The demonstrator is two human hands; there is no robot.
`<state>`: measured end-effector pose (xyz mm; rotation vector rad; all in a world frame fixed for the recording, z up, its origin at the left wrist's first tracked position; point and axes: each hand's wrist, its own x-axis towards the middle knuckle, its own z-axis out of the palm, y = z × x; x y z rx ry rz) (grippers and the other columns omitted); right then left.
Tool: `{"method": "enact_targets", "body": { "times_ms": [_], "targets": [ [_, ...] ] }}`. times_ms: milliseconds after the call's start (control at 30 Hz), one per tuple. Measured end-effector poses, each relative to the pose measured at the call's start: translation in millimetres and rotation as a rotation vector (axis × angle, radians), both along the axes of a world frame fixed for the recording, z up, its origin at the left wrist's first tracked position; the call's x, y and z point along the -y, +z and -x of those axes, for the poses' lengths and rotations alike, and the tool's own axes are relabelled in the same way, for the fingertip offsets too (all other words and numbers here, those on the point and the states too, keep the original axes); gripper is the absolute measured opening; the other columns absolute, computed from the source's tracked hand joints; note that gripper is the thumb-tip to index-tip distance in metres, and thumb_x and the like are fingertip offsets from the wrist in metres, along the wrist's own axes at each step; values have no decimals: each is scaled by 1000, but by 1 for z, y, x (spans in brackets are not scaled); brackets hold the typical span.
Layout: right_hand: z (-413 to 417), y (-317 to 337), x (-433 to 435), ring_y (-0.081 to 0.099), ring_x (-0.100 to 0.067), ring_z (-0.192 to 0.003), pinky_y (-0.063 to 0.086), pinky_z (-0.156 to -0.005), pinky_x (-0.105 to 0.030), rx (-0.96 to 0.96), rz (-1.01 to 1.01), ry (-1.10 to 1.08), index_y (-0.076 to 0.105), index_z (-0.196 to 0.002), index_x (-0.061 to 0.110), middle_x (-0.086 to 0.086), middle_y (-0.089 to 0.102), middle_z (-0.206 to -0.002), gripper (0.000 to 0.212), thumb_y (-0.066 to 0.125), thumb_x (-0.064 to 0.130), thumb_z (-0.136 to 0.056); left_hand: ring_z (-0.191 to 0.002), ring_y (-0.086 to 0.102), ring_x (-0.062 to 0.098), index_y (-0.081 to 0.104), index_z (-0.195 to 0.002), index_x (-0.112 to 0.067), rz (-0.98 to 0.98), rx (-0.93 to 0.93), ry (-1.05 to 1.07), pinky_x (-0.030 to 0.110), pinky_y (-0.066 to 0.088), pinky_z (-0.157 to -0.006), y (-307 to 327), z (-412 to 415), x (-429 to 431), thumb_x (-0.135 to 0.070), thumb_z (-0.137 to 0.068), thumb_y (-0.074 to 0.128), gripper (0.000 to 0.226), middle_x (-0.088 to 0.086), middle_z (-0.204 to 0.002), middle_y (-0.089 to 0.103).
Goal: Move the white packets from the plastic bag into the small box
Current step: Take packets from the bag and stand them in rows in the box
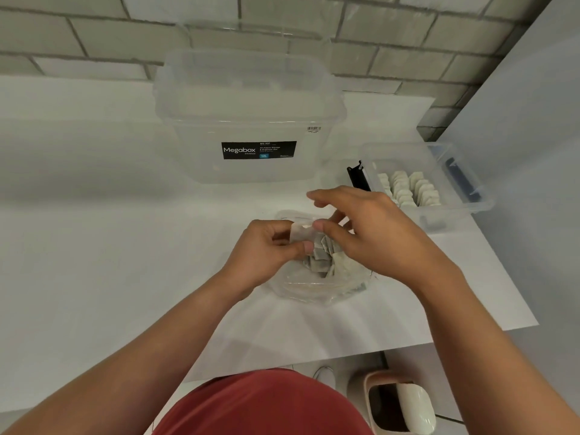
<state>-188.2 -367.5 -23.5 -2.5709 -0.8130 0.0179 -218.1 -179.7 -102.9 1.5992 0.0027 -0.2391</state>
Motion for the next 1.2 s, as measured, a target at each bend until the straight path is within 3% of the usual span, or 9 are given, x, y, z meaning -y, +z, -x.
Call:
{"method": "enact_targets", "body": {
  "times_ms": [133,267,400,600,867,967,1200],
  "targets": [
    [-5,-2,4,67,-5,-80,57,-73,-37,59,-15,-6,75,-105,27,14,70,-100,13,66,26,-96,-95,75,21,76,-110,-12,23,15,13,39,56,-95,1,1,6,-8,-83,78,27,3,-101,77],
    [-6,1,8,66,-2,-84,57,-77,-33,-9,-39,1,71,-118,30,16,68,-108,24,67,31,-94,-88,75,13,78,-106,-17,-90,70,13,31,57,-88,2,-2,13,-14,-83,80,23,-4,-94,78],
    [-11,4,21,63,-8,-80,56,-73,-40,46,32,10,76,-102,26,11,71,-94,13,66,23,-95,-85,74,6,78,-103,-21,-164,110,0,21,55,-79,8,-5,22,-15,-83,80,21,-9,-89,78],
    [-27,14,55,64,-13,-78,56,-66,-43,232,-27,-105,72,-101,26,12,70,-94,11,62,23,-97,-97,65,0,69,-120,-29,-316,281,150,21,57,-77,16,-19,44,-27,-80,83,43,-16,-106,70],
    [-107,-1,125,66,-21,-82,57,-67,-44,409,-58,-351,69,-103,26,8,71,-99,14,56,25,-101,-111,55,2,68,-119,-33,-669,641,8,29,52,-88,23,-36,99,-43,-91,67,31,-20,-120,57],
    [-139,-17,135,67,-23,-88,58,-70,-45,345,30,-346,68,-104,27,8,72,-103,14,55,26,-101,-112,55,7,66,-121,-33,-807,743,-15,31,57,-78,21,-42,125,-48,-92,59,34,-16,-124,58],
    [-181,-53,125,64,-24,-96,57,-80,-42,-18,134,-248,73,-101,31,5,73,-102,17,57,26,-97,-98,64,9,73,-107,-33,-921,749,15,32,59,-60,9,-62,138,-31,-89,72,18,-16,-109,64]
  ]
}}
